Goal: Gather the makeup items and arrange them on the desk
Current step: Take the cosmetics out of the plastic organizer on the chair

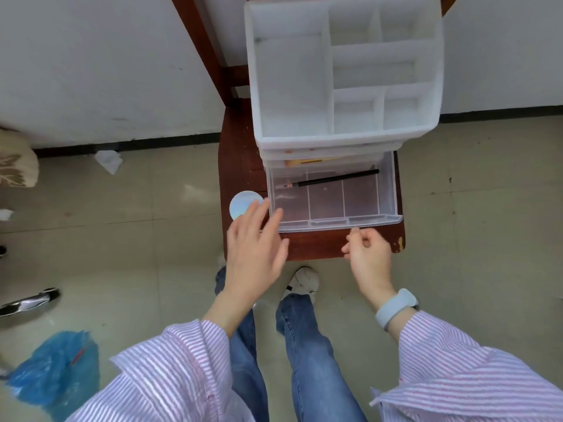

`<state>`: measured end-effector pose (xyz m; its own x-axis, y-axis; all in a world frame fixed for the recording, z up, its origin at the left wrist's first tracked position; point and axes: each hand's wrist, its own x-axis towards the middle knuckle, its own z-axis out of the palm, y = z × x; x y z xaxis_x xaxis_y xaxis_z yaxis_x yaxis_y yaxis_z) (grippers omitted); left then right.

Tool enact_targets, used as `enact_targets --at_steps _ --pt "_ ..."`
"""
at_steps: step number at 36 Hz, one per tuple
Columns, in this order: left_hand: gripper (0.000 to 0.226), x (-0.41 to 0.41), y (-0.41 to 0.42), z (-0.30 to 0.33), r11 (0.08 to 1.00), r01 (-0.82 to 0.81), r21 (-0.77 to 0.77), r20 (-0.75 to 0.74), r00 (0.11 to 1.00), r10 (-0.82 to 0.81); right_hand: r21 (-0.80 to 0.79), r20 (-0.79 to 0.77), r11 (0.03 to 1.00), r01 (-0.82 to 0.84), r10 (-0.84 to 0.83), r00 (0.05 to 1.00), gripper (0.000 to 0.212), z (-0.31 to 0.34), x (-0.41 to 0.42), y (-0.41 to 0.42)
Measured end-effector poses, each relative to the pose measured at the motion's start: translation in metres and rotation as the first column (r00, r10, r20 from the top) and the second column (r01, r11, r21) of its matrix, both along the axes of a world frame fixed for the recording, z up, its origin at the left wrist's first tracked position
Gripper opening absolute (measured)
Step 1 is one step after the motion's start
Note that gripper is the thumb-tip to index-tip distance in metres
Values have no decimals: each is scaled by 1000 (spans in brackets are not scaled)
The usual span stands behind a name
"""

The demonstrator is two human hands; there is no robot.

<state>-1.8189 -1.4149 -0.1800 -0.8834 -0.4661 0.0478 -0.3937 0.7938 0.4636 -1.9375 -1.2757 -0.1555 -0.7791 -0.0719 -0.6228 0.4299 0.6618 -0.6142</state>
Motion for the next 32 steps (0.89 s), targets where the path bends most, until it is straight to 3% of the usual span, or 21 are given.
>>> enact_targets --at_steps 3,5,8,13,18,23,26,32 --pt "38 -17 7 -2 980 173 -93 91 982 -165 118 -351 960 -253 279 894 14 5 -6 5" --pt "28 -22 10 -13 969 205 -138 138 973 -187 222 -440 864 -451 502 745 18 3 -17 2" --pt "27 -24 10 -27 978 151 -144 103 985 -136 349 -343 652 -673 758 555 39 -8 -39 -10" --pt "28 -22 12 -30 977 86 -195 18 996 -84 500 -215 423 -756 906 365 56 -25 -63 -36" --pt "32 -18 11 -33 972 83 -220 9 996 -83 518 -70 318 -794 941 331 60 -36 -68 -43" --pt "30 -18 12 -36 970 76 -229 -4 997 -79 522 -231 429 -737 903 362 43 -27 -57 -31" --pt "28 -19 11 -37 970 71 -233 -10 997 -75 550 -244 381 -743 924 294 54 -30 -63 -36" --pt "25 -19 11 -36 968 74 -239 0 997 -76 595 -170 317 -739 948 270 62 -36 -66 -48"
